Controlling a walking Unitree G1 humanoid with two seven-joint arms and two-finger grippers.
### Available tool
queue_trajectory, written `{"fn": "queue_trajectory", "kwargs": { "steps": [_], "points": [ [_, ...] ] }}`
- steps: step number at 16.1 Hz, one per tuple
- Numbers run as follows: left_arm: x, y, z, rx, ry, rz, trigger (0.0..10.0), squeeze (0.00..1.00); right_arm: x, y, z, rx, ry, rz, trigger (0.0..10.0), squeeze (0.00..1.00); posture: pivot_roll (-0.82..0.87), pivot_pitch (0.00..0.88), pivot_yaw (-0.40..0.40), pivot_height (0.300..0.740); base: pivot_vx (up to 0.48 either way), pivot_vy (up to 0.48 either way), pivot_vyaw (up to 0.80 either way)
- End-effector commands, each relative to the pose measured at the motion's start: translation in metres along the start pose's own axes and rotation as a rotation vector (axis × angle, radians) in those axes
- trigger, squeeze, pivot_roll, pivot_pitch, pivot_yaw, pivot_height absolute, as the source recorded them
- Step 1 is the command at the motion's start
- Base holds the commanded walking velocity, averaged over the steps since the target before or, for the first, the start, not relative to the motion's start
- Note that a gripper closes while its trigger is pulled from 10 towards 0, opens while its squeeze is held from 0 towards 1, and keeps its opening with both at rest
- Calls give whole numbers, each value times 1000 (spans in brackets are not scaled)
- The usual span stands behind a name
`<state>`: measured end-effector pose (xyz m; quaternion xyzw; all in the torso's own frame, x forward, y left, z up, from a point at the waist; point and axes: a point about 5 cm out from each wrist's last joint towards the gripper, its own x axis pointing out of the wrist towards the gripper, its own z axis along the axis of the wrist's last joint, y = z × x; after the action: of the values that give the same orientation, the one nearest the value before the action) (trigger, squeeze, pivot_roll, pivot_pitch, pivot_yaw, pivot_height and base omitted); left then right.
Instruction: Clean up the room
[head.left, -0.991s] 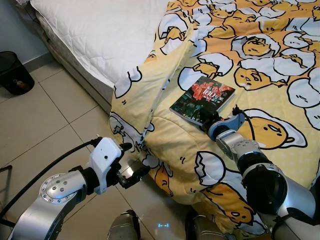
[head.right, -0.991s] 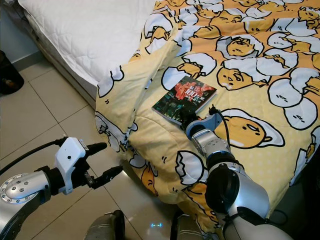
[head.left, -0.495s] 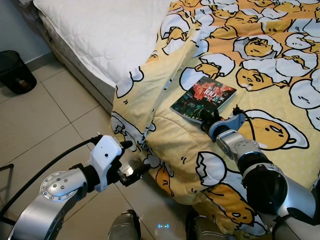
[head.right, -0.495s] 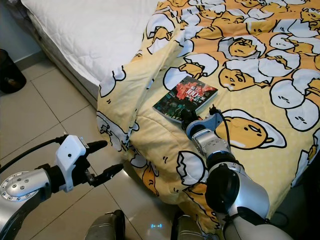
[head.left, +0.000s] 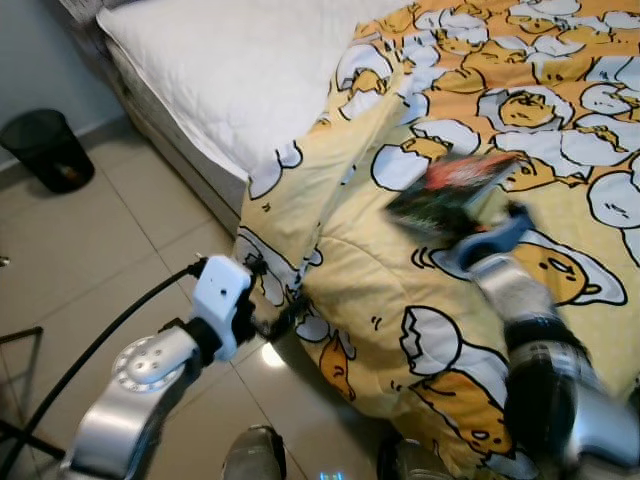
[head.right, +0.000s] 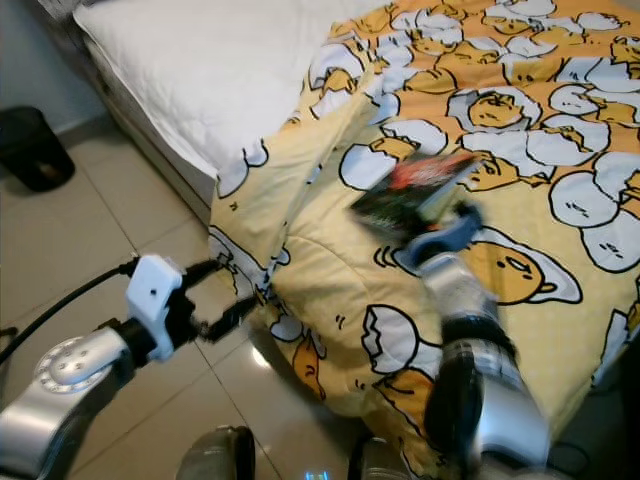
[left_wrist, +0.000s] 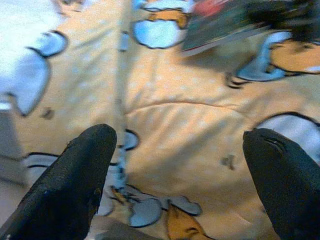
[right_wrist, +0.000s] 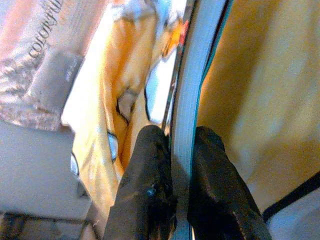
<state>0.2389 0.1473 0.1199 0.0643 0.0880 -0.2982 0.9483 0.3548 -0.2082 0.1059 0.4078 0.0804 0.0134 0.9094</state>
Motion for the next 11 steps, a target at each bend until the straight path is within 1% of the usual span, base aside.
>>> {"fn": "queue_trajectory", "kwargs": {
  "steps": [1, 2, 3, 4, 5, 6, 7, 8, 9, 10, 11],
  "points": [
    [2, 6, 1, 25, -12, 69, 10000, 714, -4, 18, 15, -128, -51, 61, 0, 0, 46, 0, 62, 740, 0, 0, 0],
    [4, 8, 2, 23, -19, 94, 10000, 706, -7, 20, 16, -171, -62, 65, 0, 0, 35, 0, 67, 740, 0, 0, 0],
    [7, 14, 4, 25, -34, 164, 10000, 549, -20, 26, 20, -286, -111, 64, 78, 0, 15, 0, 72, 740, 0, 0, 0],
    [9, 16, 4, 26, -33, 188, 10000, 455, -26, 28, 21, -345, -134, 57, 4706, 0, 5, 0, 75, 740, 0, 0, 0],
    [10, 20, 4, 29, -45, 238, 10000, 0, -37, 32, 21, -482, -177, 25, 10000, 0, -6, 0, 78, 740, 0, 0, 0],
    [11, 22, 4, 51, -46, 278, 10000, 0, -46, 33, 16, -550, -178, -28, 10000, 0, -6, 0, 77, 740, 0, 0, 0],
    [13, 21, 2, 96, -31, 299, 10000, 0, -52, 34, 10, -615, -194, -56, 10000, 0, 4, 0, 66, 740, 0, 0, 0],
    [15, 19, 0, 123, -18, 308, 10000, 0, -55, 34, 6, -639, -205, -70, 10000, 0, 6, 0, 62, 740, 0, 0, 0],
    [15, 18, -1, 116, -17, 320, 10000, 0, -55, 32, 2, -658, -197, -83, 10000, 0, 6, 0, 57, 740, 0, 0, 0],
    [15, 16, -2, 74, -23, 346, 10000, 0, -57, 27, -7, -689, -155, -115, 10000, 0, 10, 0, 48, 740, 0, 0, -788],
    [15, 15, -3, 44, -20, 357, 10000, 0, -59, 26, -12, -719, -138, -133, 10000, 0, 11, 0, 43, 740, 0, 0, -788]
  ]
}}
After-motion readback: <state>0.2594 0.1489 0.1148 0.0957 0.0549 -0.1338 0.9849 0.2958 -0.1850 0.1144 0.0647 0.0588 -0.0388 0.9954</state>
